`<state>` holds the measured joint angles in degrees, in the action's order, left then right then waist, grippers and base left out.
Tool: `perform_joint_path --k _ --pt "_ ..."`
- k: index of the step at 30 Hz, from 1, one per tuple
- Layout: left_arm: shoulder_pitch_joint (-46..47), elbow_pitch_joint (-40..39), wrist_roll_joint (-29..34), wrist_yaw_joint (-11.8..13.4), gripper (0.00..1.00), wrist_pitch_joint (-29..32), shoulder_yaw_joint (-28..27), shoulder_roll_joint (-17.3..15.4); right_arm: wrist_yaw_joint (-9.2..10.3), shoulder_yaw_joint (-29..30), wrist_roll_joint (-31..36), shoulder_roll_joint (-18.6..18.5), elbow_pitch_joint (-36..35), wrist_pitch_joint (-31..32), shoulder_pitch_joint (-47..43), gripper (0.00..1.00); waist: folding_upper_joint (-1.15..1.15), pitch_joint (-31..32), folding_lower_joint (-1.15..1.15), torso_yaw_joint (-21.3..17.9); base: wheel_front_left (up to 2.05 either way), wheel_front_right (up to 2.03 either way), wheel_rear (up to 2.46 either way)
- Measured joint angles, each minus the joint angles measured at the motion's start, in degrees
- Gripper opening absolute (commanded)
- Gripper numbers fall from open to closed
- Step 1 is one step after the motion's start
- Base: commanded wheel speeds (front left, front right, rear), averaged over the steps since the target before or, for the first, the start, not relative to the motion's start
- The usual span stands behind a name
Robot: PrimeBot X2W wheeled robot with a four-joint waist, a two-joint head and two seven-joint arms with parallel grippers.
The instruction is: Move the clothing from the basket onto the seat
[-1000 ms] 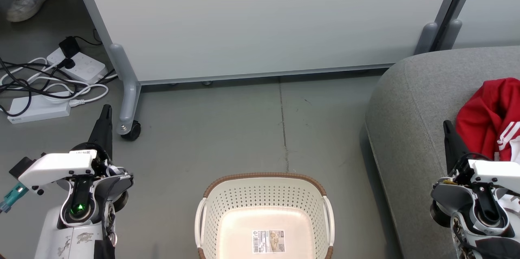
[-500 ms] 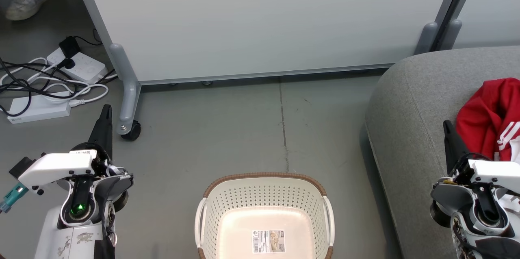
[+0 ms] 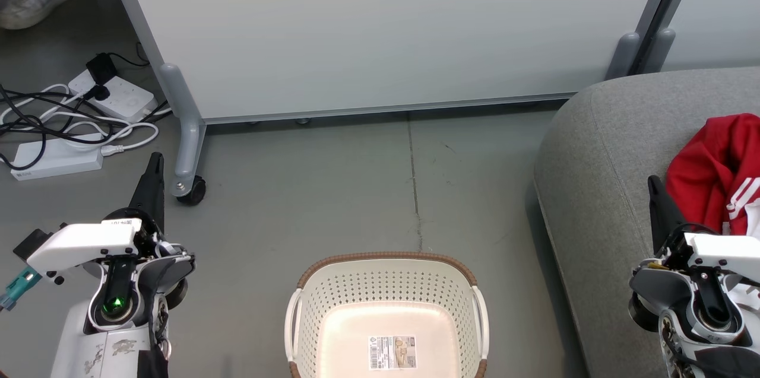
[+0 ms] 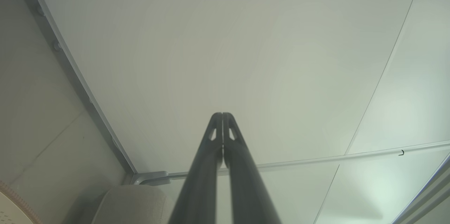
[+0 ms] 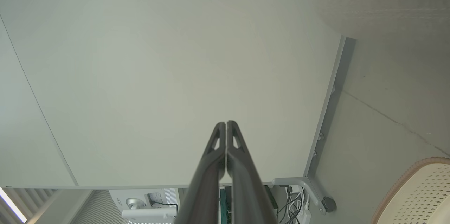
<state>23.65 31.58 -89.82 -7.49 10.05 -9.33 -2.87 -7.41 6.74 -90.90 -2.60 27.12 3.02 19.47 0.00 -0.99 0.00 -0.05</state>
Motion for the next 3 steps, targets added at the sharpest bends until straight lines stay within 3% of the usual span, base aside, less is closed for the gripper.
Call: perform_joint_path --k 3 --pt "0.0 0.0 0.0 0.0 0.0 0.0 0.0 0.0 -0.01 0.0 0.0 0.0 0.0 0.0 0.0 0.0 0.0 0.0 0.0 0.0 0.0 0.0 0.0"
